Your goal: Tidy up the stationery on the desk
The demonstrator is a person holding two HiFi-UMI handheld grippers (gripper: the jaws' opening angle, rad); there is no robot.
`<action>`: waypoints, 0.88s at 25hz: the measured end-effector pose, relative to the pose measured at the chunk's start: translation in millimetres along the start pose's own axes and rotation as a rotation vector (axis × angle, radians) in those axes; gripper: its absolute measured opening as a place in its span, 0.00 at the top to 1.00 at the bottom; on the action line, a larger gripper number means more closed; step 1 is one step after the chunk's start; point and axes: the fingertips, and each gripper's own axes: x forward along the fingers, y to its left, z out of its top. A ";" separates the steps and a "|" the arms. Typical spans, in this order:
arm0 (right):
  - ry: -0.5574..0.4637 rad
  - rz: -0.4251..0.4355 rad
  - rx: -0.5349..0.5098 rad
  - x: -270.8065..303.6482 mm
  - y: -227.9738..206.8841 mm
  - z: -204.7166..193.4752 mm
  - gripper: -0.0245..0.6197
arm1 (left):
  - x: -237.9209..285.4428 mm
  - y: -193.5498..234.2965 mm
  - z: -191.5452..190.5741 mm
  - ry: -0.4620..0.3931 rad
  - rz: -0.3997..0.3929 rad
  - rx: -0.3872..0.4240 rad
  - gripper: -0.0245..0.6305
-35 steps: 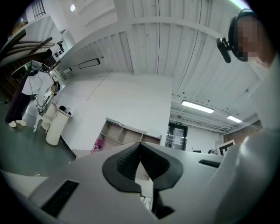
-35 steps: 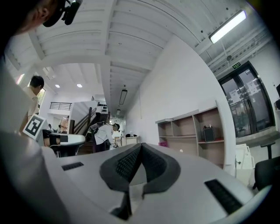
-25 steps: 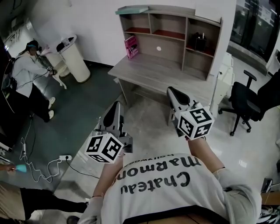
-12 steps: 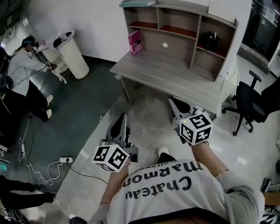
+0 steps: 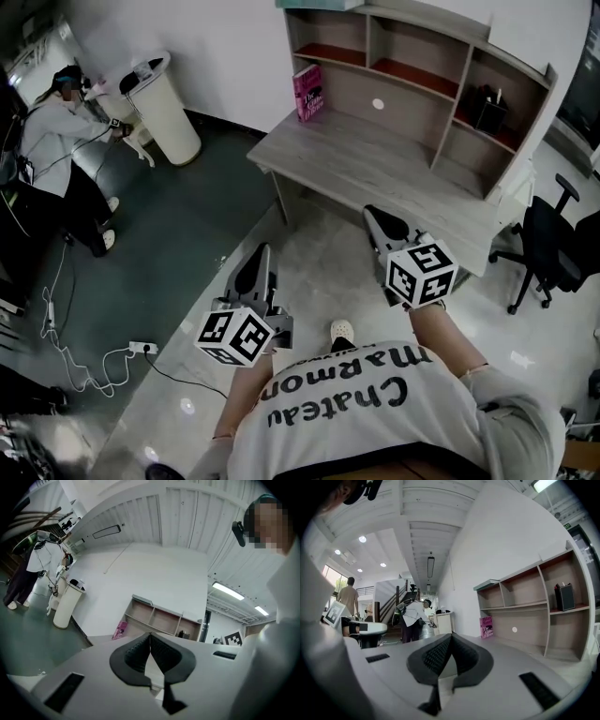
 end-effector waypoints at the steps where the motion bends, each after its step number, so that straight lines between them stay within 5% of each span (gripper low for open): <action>1: -0.004 0.003 0.003 12.5 -6.8 3.7 0.94 | 10.7 6.5 3.4 -0.002 0.003 0.001 0.94; 22: -0.113 0.067 -0.022 193.9 -121.3 94.0 0.94 | 203.1 82.2 73.5 -0.101 0.004 0.044 0.94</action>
